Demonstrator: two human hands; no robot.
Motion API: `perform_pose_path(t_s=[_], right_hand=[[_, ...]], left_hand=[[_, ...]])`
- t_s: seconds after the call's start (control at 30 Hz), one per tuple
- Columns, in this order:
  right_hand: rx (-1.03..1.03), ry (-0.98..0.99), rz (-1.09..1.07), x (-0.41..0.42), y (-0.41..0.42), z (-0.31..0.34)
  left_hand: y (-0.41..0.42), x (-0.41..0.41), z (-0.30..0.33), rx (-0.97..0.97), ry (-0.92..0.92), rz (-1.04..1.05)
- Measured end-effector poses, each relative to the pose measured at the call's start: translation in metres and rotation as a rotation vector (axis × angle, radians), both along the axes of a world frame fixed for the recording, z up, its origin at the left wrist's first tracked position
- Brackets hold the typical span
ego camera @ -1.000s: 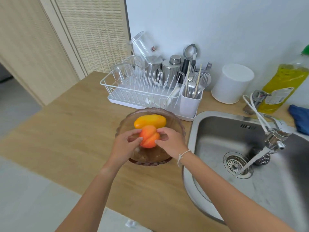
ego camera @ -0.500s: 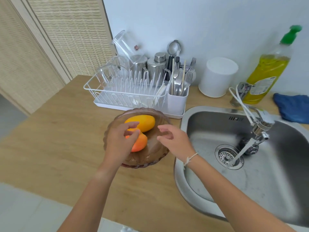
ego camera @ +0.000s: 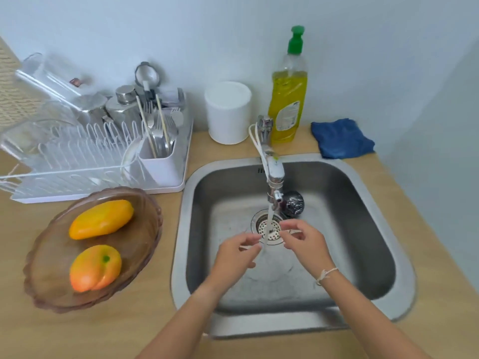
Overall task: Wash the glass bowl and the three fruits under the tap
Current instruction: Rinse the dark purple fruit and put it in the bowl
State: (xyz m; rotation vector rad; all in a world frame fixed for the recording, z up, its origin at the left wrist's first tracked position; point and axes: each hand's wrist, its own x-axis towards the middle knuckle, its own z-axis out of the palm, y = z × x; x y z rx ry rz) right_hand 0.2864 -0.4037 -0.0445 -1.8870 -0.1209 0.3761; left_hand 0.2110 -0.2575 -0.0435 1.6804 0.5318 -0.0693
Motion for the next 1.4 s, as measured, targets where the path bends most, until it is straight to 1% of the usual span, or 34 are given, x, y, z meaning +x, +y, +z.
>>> perform_pose_path(t_s=[0.13, 0.27, 0.43, 0.63, 0.8, 1.03, 1.2, 1.4], right_hand=[[-0.03, 0.039, -0.082, 0.03, -0.033, -0.018], [-0.03, 0.101, -0.106, 0.061, -0.047, -0.033], [-0.013, 0.151, -0.084, 0.095, -0.043, -0.044], [-0.003, 0.215, -0.119, 0.139, -0.035, -0.069], [0.036, 0.268, -0.124, 0.168, -0.023, -0.084], [0.04, 0.276, -0.086, 0.177, -0.01, -0.099], [0.027, 0.258, -0.081, 0.165, -0.015, -0.1], [0.053, 0.249, -0.087, 0.135, -0.026, -0.095]], left_hand=[[-0.042, 0.028, -0.026, -0.083, 0.093, -0.061], [-0.072, 0.061, -0.037, -0.109, 0.107, -0.026], [-0.084, 0.1, -0.048, -0.162, 0.107, 0.136], [-0.077, 0.141, -0.064, -0.261, 0.136, 0.407], [-0.068, 0.164, -0.083, -0.264, 0.143, 0.511], [-0.069, 0.175, -0.098, -0.368, 0.158, 0.541], [-0.073, 0.166, -0.093, -0.384, 0.161, 0.517], [-0.073, 0.132, -0.08, -0.365, 0.131, 0.44]])
